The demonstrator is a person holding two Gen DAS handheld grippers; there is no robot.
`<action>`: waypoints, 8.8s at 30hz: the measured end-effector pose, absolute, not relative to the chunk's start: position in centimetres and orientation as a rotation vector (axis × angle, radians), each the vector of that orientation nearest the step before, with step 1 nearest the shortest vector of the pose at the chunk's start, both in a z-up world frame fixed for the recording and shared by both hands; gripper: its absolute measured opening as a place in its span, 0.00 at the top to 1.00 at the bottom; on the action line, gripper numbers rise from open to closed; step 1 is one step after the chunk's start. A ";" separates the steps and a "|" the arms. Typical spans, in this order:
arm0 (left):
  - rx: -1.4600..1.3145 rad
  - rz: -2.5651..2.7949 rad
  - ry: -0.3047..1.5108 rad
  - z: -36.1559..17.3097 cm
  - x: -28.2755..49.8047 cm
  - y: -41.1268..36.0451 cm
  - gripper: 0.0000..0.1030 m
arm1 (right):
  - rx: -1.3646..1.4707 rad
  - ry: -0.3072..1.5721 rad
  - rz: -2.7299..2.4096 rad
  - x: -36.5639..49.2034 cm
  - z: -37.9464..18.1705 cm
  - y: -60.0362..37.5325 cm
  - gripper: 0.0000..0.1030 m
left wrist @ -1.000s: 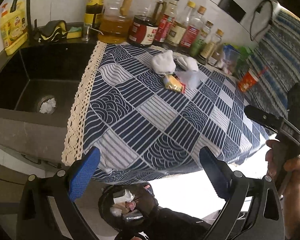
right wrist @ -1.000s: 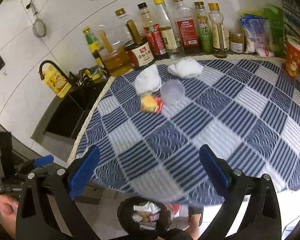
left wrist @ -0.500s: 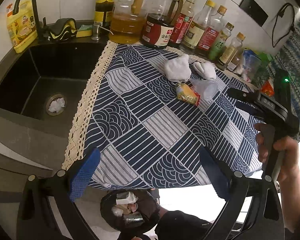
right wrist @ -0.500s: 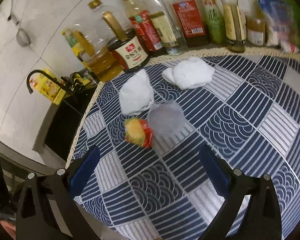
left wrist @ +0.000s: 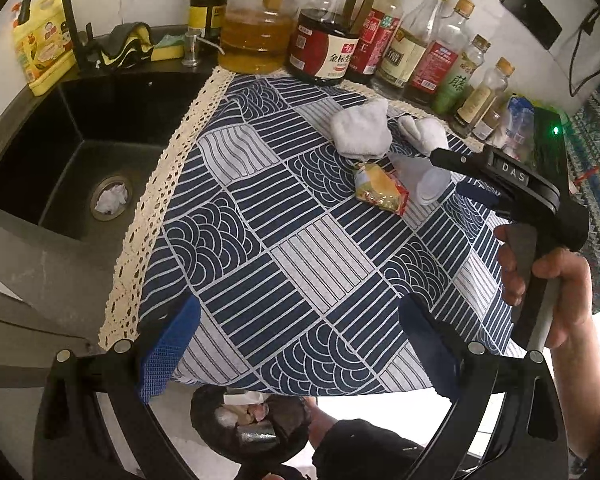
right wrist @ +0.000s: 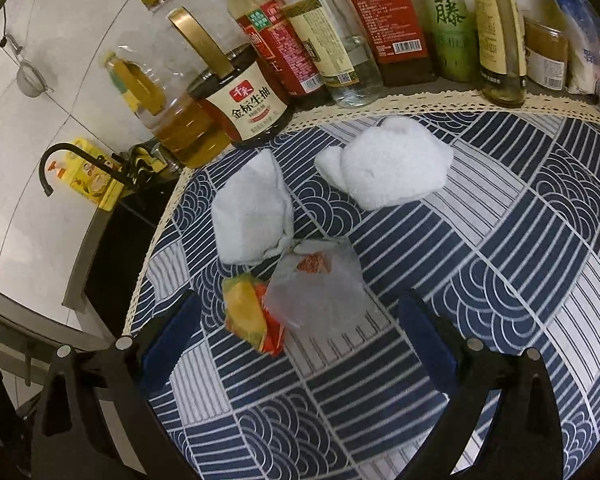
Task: Collect trash
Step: 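Grasp the clear plastic cup on the tablecloth with the right tool, then grasp the yellow-red snack wrapper with the left tool while the right tool holds the cup, then lift the snack wrapper and plastic cup off the counter toward the bin with both tools, then lower the snack wrapper and plastic cup over the black trash bin with both tools, then open both tools to drop the wrapper and cup into the bin, then raise both open tools from the bin back toward the tissues on the counter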
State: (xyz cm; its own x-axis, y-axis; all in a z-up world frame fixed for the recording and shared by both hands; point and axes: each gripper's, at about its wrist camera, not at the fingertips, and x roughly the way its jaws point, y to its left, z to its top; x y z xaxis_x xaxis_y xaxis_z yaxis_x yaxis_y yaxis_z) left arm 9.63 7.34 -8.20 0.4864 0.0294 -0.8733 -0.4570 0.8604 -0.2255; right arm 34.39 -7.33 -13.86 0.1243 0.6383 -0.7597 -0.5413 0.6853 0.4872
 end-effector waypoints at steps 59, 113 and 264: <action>-0.260 0.185 1.130 -14.2 27.9 4.0 0.08 | 0.178 1.082 0.689 31.3 -14.2 -24.6 0.43; -0.277 0.112 0.968 -9.3 16.8 3.7 0.40 | 0.150 1.048 0.728 22.7 -10.4 -20.7 0.43; -0.297 0.047 0.909 -6.8 7.2 6.3 0.07 | 0.083 1.013 0.684 18.4 -7.2 -18.2 0.05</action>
